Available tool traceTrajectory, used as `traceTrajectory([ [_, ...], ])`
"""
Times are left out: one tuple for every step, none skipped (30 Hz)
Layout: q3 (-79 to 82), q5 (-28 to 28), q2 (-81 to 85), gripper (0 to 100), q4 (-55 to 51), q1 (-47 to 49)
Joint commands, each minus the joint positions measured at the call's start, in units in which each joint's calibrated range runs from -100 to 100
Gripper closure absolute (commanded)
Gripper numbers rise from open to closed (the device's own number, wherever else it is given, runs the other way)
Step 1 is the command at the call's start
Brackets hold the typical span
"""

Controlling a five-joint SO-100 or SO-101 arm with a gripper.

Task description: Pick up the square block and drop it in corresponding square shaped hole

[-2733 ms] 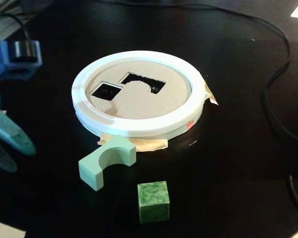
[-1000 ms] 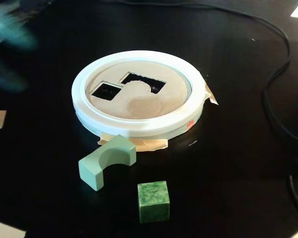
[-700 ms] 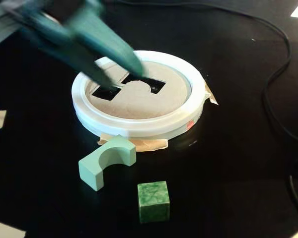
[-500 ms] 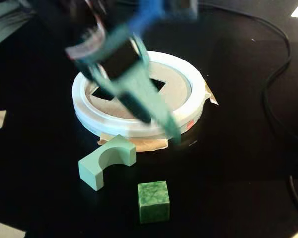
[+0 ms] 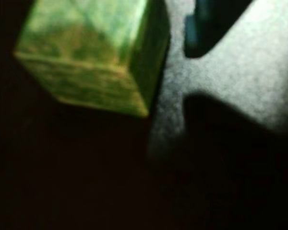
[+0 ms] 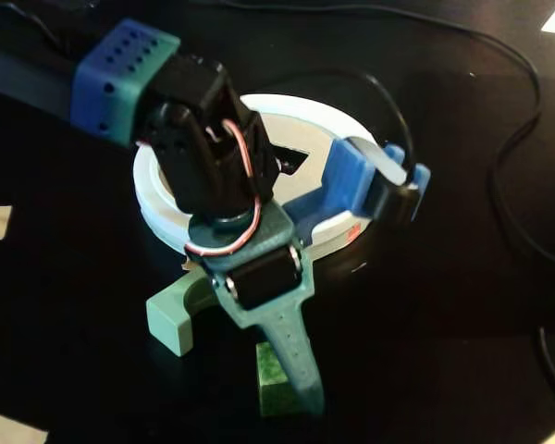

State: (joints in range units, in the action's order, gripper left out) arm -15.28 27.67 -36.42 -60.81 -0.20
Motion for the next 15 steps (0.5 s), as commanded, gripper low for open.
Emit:
traceTrajectory([
  [-5.03,0.39,0.02,22,0.55,-0.67],
  [-5.03,0.39,0.02,22,0.55,-0.67],
  [-5.03,0.39,0.02,22,0.55,-0.67],
  [-5.03,0.39,0.11,22,0.55,-0.67],
  [-5.03,0.39,0.11,22,0.55,-0.67],
  [-5.03,0.39,0.2,23,0.55,-0.55],
  [-5.03,0.39,0.28,24,0.55,-0.3],
  [-5.03,0.39,0.37,27,0.55,-0.05],
  [-5.03,0.39,0.46,35,0.55,0.2],
  [-5.03,0.39,0.55,39,0.55,0.32],
  [-5.03,0.39,0.55,45,0.55,0.45],
  [-5.03,0.39,0.55,49,0.55,0.45],
  [-5.03,0.39,0.64,55,0.55,0.57],
  [-5.03,0.39,0.82,62,0.55,0.7],
  [-5.03,0.39,0.82,66,0.55,0.7],
])
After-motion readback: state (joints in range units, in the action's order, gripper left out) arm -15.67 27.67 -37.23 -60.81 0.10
